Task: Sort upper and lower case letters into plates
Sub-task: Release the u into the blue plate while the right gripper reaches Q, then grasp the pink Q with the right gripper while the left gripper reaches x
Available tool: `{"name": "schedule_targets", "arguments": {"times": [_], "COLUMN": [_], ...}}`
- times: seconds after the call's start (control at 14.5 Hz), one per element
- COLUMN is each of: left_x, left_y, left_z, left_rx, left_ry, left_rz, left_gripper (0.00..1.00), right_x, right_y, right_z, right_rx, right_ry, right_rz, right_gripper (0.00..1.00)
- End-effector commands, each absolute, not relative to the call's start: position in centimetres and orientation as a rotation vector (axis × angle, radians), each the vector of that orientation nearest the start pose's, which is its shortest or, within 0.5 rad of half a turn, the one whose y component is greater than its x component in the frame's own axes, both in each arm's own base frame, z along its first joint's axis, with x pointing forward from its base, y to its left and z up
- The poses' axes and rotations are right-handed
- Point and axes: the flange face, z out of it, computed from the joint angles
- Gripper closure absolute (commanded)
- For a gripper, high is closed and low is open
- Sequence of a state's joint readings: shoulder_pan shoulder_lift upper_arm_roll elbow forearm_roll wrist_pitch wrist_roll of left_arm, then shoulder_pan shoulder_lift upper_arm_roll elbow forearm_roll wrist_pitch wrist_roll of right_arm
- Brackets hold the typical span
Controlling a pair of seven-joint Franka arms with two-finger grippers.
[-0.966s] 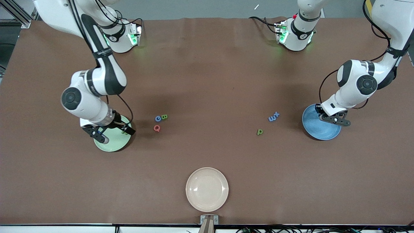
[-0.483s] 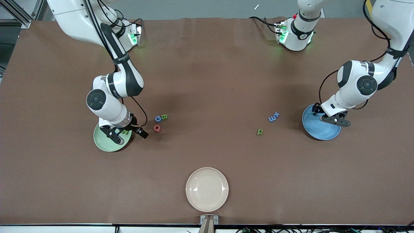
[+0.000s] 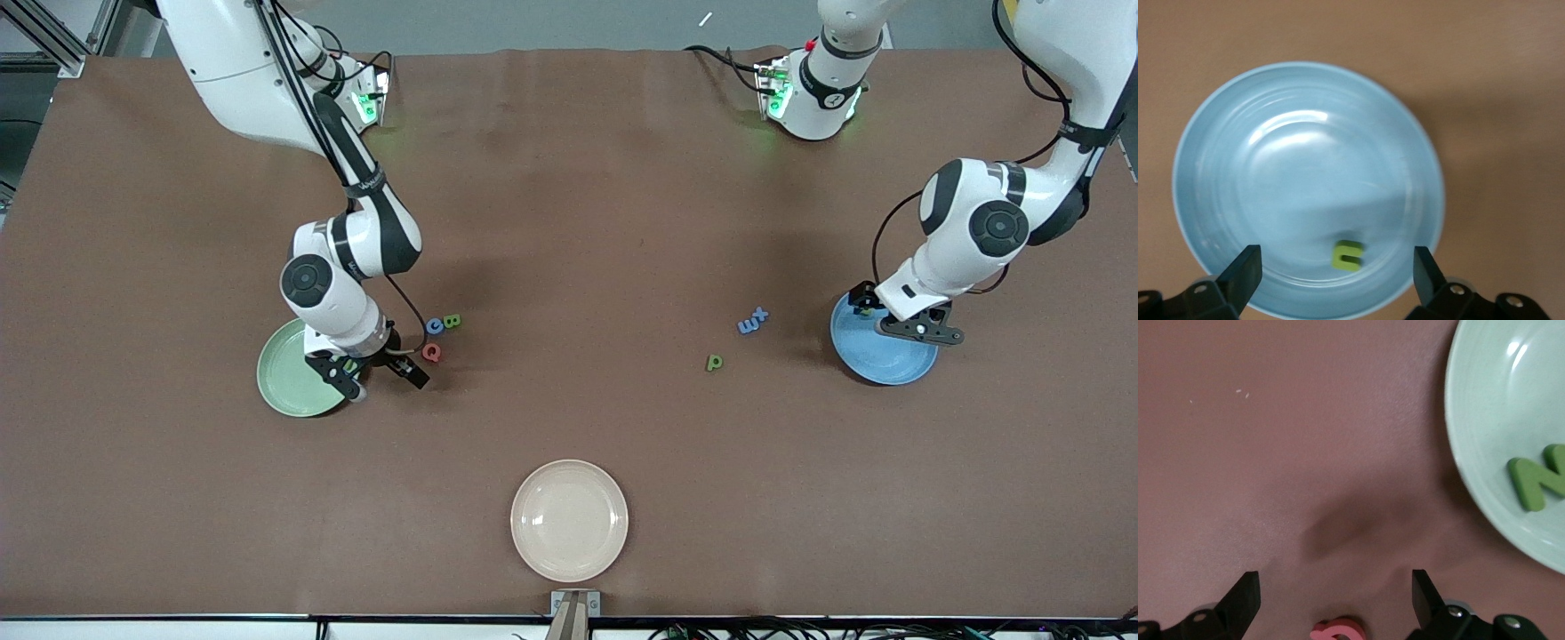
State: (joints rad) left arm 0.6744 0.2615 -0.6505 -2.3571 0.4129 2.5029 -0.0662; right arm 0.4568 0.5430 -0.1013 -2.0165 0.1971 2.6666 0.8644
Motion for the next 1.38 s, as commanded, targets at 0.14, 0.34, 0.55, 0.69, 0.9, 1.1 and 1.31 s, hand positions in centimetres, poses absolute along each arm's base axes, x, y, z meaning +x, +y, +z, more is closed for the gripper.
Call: {"name": "schedule_targets", "arguments": {"times": [0.14,0.34,0.55,0.69,0.9,1.1,1.31], "left_x": [49.4,48.9,47.7,46.3,46.0,45.5,44.5], "left_y": [-8.2,-14.5,-18.9,-21.0,-21.4,-21.7,-21.2], "left_z": [25.9,27.3,27.9,27.8,27.7,27.0,25.1], "left_rx": [-2.992,-2.982,-2.952,-2.892,-2.843,-2.851,-2.829], "left_ry": [0.509,0.695,0.861,1.007,1.139,1.167,1.238], "left_rz": [0.047,-0.008,-0.027,0.015,0.023,0.027,0.023], "left_gripper": [0.0,0.0,0.0,0.0,0.0,0.0,0.0], "right_x": [58.0,56.9,56.3,56.2,55.7,55.5,54.9], "right_y": [22.7,23.9,24.1,24.2,24.7,25.2,25.5], "right_z": [18.5,17.9,17.6,17.5,17.3,17.3,16.9], "right_rx": [-2.857,-2.874,-2.904,-2.906,-2.924,-2.93,-2.943], "right_ry": [1.012,1.016,1.014,1.013,1.001,0.986,0.976], "right_rz": [-0.111,-0.073,-0.015,-0.008,0.021,0.021,0.031], "right_gripper": [0.0,0.0,0.0,0.0,0.06,0.2,0.34]}}
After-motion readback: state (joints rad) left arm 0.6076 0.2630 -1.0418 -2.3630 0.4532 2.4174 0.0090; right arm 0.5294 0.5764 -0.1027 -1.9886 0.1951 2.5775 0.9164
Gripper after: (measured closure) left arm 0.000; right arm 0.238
